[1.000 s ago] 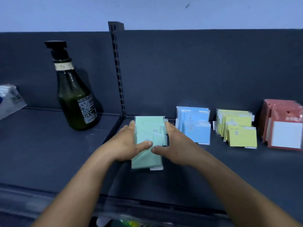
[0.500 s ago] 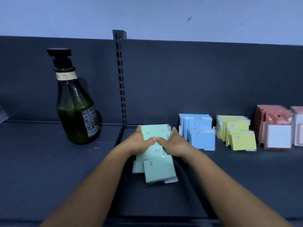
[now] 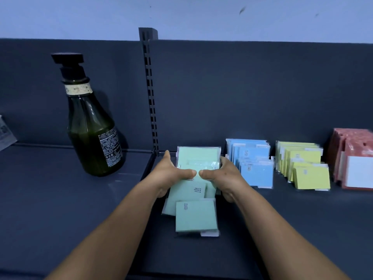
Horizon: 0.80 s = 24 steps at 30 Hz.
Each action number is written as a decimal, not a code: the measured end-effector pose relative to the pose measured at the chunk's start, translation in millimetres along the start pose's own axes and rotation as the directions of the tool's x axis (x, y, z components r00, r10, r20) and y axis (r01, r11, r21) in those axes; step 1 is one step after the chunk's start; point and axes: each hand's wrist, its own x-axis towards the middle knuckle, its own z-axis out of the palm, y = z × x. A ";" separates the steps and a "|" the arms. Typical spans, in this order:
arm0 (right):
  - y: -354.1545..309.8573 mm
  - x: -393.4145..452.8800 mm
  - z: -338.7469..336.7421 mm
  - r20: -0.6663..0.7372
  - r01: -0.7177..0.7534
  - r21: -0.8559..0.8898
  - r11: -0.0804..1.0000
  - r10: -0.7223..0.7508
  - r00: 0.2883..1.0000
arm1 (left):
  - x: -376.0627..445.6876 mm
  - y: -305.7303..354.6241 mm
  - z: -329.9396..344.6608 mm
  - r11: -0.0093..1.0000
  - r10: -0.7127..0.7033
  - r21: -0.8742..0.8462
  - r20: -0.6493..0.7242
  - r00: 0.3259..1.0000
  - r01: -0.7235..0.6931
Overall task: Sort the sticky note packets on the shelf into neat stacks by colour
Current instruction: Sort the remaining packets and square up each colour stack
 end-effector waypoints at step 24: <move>2.2 -7.8 -8.0 0.092 0.194 -0.196 0.961 -0.179 0.980 | -9.7 -15.1 3.1 0.929 0.318 0.237 -0.115 0.941 -0.285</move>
